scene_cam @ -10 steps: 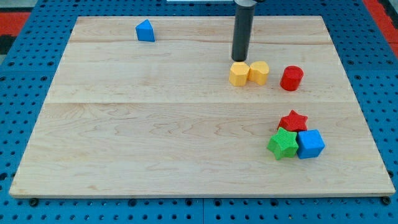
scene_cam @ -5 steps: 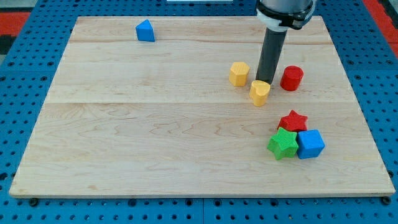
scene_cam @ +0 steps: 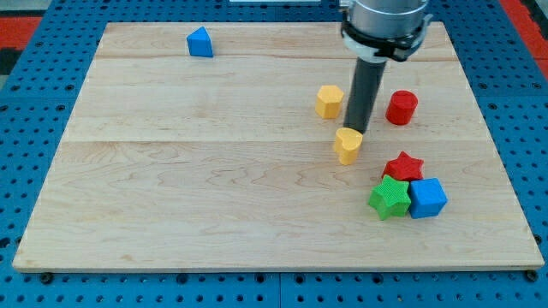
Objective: Slide yellow heart towards green star
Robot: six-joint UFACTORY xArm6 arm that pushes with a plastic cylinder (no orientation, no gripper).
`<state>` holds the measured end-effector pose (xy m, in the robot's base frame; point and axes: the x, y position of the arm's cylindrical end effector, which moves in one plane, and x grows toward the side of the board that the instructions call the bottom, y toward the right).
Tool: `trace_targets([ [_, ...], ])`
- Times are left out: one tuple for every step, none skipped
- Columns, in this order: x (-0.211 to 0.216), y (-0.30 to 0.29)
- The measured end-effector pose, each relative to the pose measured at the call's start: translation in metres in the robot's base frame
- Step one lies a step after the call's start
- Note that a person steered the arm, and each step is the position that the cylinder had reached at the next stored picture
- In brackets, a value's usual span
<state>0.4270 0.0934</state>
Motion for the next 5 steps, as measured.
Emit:
trace_targets([
  [0.01, -0.029],
  [0.035, -0.027],
  [0.055, -0.017],
  [0.067, -0.015],
  [0.001, -0.026],
])
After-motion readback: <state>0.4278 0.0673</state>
